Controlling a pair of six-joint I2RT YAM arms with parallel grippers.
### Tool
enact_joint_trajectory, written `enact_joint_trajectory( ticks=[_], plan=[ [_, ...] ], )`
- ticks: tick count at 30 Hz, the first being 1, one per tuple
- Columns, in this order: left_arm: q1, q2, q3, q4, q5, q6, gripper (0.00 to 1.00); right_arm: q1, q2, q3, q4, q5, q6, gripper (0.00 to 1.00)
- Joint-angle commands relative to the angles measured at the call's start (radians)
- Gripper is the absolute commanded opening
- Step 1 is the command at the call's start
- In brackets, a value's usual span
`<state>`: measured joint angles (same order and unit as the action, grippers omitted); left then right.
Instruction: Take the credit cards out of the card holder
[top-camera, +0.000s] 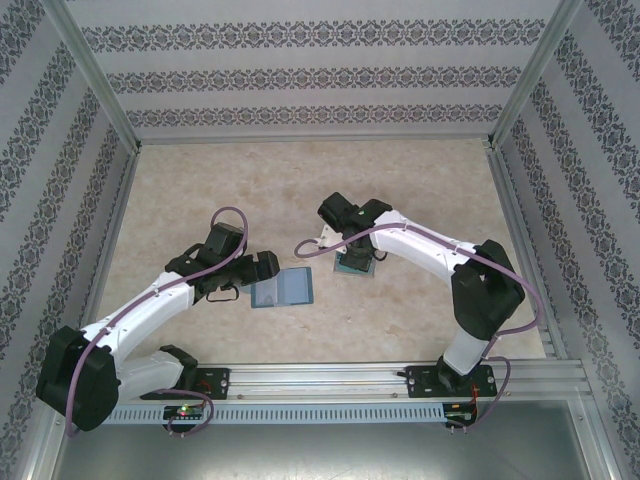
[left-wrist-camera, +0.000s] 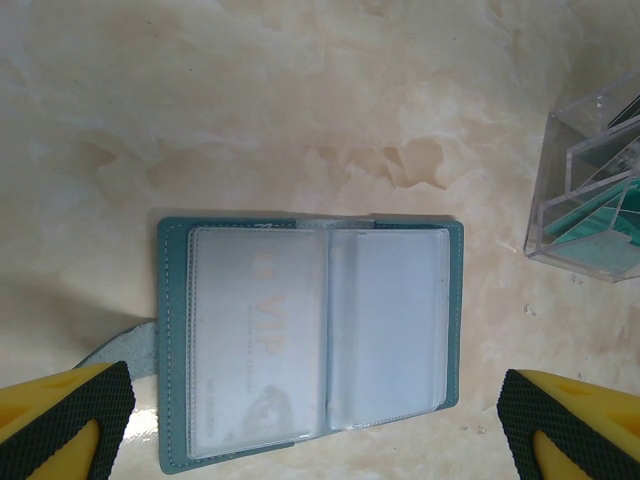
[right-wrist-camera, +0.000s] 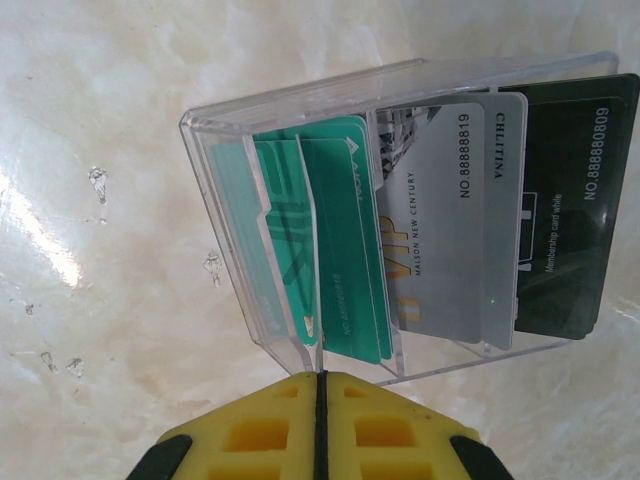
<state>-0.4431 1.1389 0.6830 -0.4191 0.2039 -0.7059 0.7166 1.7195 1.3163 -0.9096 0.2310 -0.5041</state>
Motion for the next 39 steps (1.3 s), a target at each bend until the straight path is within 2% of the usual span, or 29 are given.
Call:
enact_joint_trajectory(
  ticks=[1,2,5,12,16,20,24,26,27,33,36,39],
  plan=[
    [0.003,-0.003,-0.004,-0.007,-0.026,0.023,0.96,-0.011,0.016,-0.015,0.022,0.02,0.017,0.0],
    [0.003,-0.002,-0.005,-0.009,-0.026,0.024,0.96,-0.017,0.016,-0.014,0.026,0.022,0.021,0.0],
    [0.003,-0.004,-0.006,-0.008,-0.027,0.023,0.96,-0.039,0.026,-0.012,0.043,0.034,0.038,0.1],
    [0.004,-0.007,-0.005,-0.015,-0.03,0.024,0.96,-0.071,0.049,0.014,0.069,0.094,0.09,0.14],
    [0.003,-0.006,-0.008,-0.014,-0.029,0.02,0.96,-0.071,0.045,0.027,0.072,0.094,0.111,0.19],
    [0.004,-0.005,-0.01,-0.015,-0.033,0.017,0.96,-0.069,0.042,0.062,0.052,0.078,0.163,0.2],
    [0.003,-0.003,-0.011,-0.018,-0.032,0.011,0.95,-0.064,0.035,0.122,0.018,0.032,0.247,0.15],
    [0.003,-0.001,-0.012,-0.022,-0.033,0.009,0.94,-0.064,0.027,0.147,0.014,0.006,0.293,0.02],
    [0.004,-0.001,-0.012,-0.025,-0.033,0.011,0.93,-0.063,0.019,0.155,0.02,-0.013,0.326,0.0],
    [0.003,-0.001,-0.004,-0.05,-0.033,0.011,0.92,-0.07,-0.058,0.106,0.163,-0.062,0.624,0.0],
    [0.003,-0.001,-0.004,-0.058,-0.032,0.008,0.92,-0.083,-0.095,0.05,0.242,-0.13,0.779,0.0],
    [0.003,-0.002,-0.007,-0.06,-0.027,0.003,0.92,-0.108,-0.087,0.052,0.235,-0.228,0.908,0.0]
  ],
)
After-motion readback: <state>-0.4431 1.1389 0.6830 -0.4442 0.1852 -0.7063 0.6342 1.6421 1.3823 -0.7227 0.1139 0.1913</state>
